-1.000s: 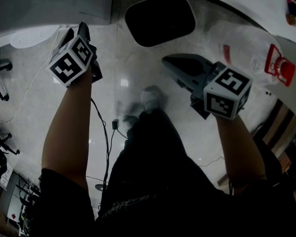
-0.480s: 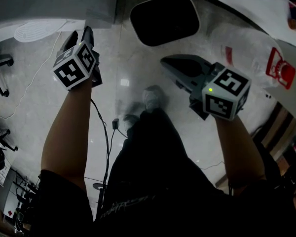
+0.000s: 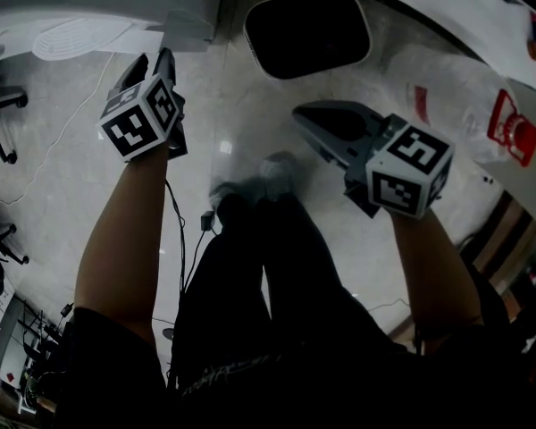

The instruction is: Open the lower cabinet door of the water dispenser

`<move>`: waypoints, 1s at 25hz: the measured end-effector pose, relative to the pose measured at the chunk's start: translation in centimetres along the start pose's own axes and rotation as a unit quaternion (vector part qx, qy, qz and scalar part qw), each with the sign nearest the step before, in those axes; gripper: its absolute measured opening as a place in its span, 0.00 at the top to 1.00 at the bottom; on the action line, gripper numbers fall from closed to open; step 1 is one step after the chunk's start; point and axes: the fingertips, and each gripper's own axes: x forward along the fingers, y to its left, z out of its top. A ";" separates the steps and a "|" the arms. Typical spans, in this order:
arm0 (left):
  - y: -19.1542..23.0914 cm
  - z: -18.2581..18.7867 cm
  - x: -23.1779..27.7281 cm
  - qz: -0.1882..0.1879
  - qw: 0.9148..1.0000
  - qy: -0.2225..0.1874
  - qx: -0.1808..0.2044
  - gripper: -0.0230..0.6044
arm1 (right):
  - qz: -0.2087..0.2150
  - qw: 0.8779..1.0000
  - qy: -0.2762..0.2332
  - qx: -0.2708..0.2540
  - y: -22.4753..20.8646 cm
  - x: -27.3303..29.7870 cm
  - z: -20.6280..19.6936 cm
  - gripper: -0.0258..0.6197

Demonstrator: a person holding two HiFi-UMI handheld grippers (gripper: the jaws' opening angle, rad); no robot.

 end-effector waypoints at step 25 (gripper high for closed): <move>3.0 -5.1 -3.6 -0.031 0.998 0.007 0.061 0.83 | 0.023 0.999 0.028 -0.011 6.2 5.7 -2.7 0.94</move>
